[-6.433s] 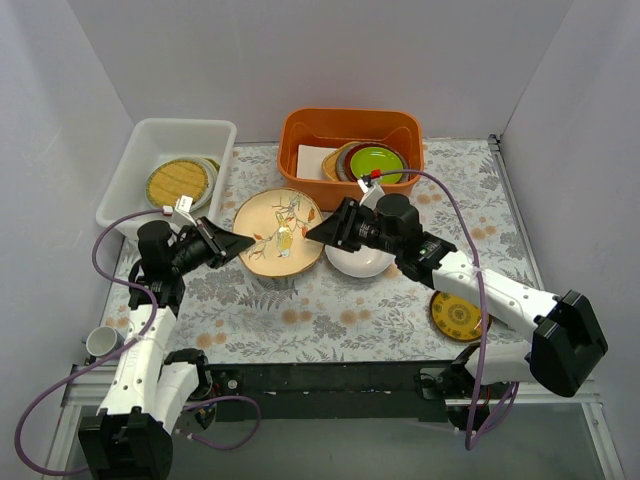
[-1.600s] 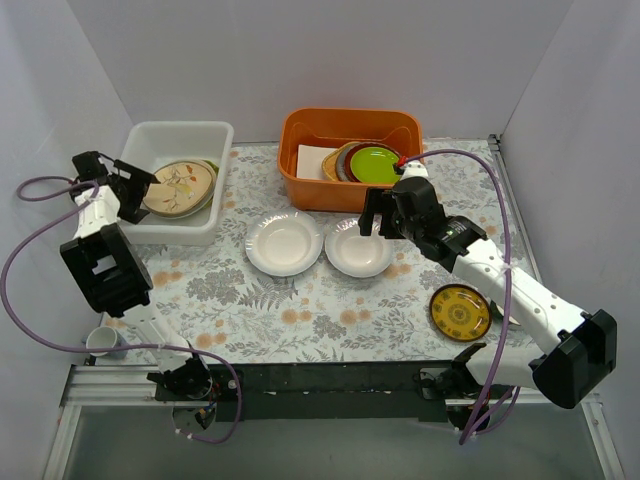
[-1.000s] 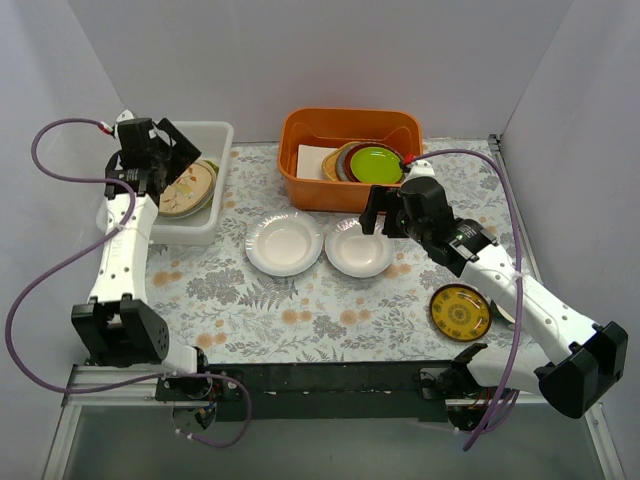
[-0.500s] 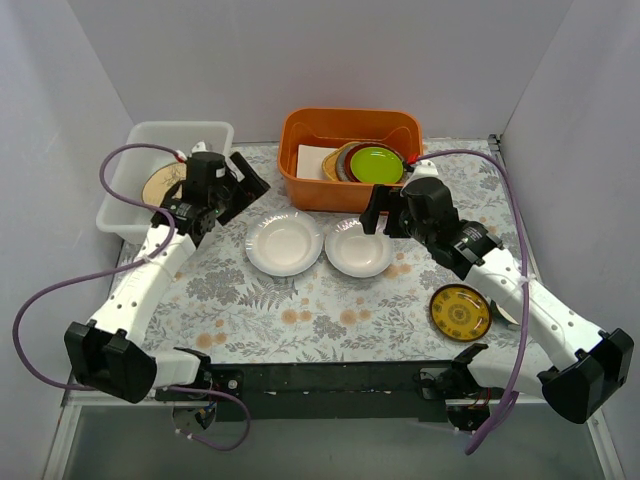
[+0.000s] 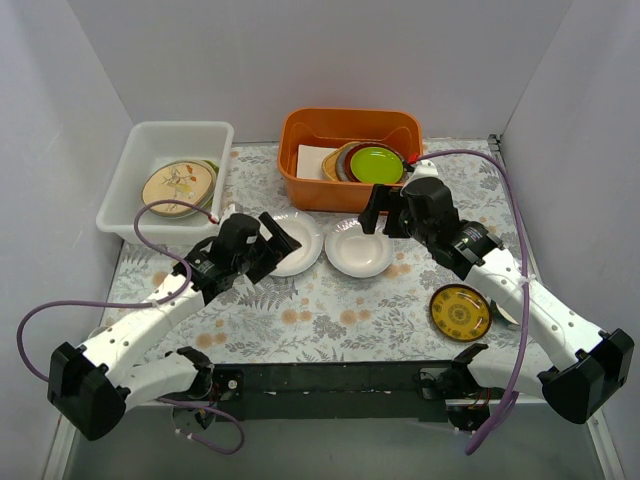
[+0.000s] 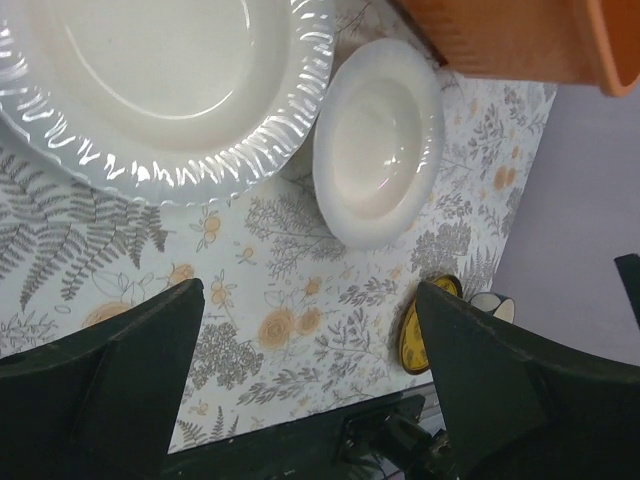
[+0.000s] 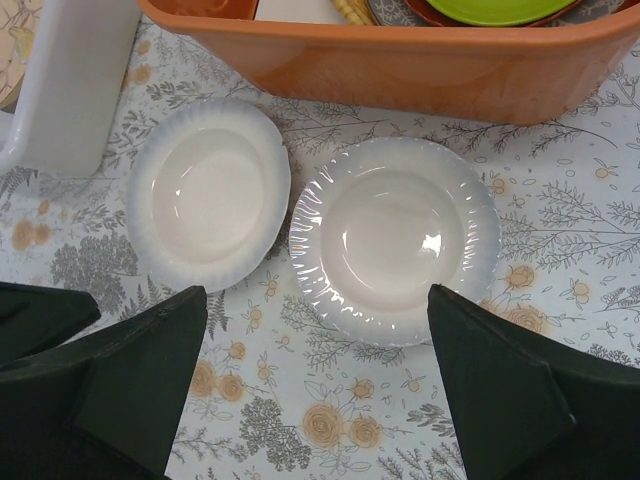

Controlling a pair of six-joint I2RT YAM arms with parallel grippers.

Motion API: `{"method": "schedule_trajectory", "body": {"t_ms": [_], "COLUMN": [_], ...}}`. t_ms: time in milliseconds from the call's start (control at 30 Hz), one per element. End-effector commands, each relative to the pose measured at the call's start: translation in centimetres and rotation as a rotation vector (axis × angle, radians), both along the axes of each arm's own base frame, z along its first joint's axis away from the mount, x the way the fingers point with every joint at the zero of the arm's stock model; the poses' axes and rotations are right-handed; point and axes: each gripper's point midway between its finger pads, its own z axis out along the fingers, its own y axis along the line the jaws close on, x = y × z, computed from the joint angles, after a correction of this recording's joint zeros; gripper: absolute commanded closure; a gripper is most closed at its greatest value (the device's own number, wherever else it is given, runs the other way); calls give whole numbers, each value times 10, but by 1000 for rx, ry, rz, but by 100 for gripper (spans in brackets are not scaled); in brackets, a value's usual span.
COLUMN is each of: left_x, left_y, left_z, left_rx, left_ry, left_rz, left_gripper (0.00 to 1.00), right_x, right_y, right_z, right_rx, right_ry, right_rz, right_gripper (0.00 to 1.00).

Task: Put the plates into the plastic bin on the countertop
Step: Pick up the plate at the center of the board.

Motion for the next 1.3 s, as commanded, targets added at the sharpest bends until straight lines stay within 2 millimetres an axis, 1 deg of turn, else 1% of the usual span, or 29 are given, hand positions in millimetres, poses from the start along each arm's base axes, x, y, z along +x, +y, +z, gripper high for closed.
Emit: {"method": "schedule_trajectory", "body": {"t_ms": [0, 33, 100, 133, 167, 200, 233, 267, 333, 367, 433, 467, 500, 633, 700, 733, 767, 833, 900, 933, 967, 1033, 1067, 1100, 1133, 1267], "left_x": [-13, -21, -29, -32, -37, -39, -42, -47, -50, -53, -54, -55, -56, -54, -50, -50, -46, -44, -40, -38, -35, -34, -32, -33, -30, -26], "left_y": [-1, -3, -4, -4, 0, 0, 3, 6, 10, 14, 19, 22, 25, 31, 32, 34, 32, 32, 31, 31, 30, 29, 28, 28, 26, 23], "left_z": [-3, -17, -24, -23, -37, -39, -34, -47, -47, -58, -63, -60, -68, -75, -74, -80, -77, -81, -79, -85, -83, -91, -90, -96, -93, -101], "left_rx": [-97, -108, -129, -172, -170, -191, -228, -242, -294, -302, -319, -342, -351, -400, -431, -435, -456, -468, -477, -462, -471, -463, -488, -483, -512, -534], "left_ry": [1, 35, 46, 52, 70, 69, 57, 83, 70, 92, 84, 69, 80, 57, 49, 57, 36, 36, 19, 31, 17, 38, 27, 42, 32, 40], "left_rz": [79, 87, 105, 130, 144, 153, 164, 189, 209, 234, 261, 271, 292, 340, 368, 384, 386, 398, 406, 417, 417, 431, 434, 437, 439, 451], "left_gripper": [14, 14, 14, 13, 13, 13, 13, 13, 13, 13, 13, 13, 14, 14, 15, 15, 16, 17, 17, 18, 18, 19, 20, 20, 20, 22], "right_x": [7, 7, 7, 7, 8, 8, 7, 8, 8, 8, 8, 8, 8, 8, 8, 7, 8, 7, 7, 7, 7, 7, 7, 7, 7, 7], "right_y": [5, 5, 6, 6, 6, 7, 7, 7, 7, 8, 8, 8, 8, 8, 8, 8, 9, 8, 8, 7, 7, 6, 5, 4, 5, 3], "right_z": [26, 25, 24, 24, 24, 23, 23, 23, 23, 21, 20, 19, 19, 19, 18, 18, 18, 17, 18, 18, 18, 18, 18, 18, 17, 16], "right_rx": [61, 61, 62, 62, 63, 64, 64, 63, 63, 57, 52, 48, 49, 49, 45, 43, 42, 37, 35, 32, 32, 26, 24, 21, 19, 10], "right_ry": [-62, -60, -59, -59, -59, -58, -58, -59, -57, -53, -47, -45, -46, -48, -47, -44, -43, -44, -46, -47, -47, -49, -50, -50, -49, -48], "right_rz": [0, -1, 2, 2, 1, 3, 4, 3, 6, 9, 13, 14, 14, 14, 17, 19, 19, 23, 21, 23, 21, 21, 20, 18, 20, 21], "right_gripper": [2, 2, 2, 2, 2, 2, 2, 2, 2, 2, 2, 2, 2, 2, 2, 2, 2, 2, 2, 2, 2, 2, 2, 2, 2, 2]}}
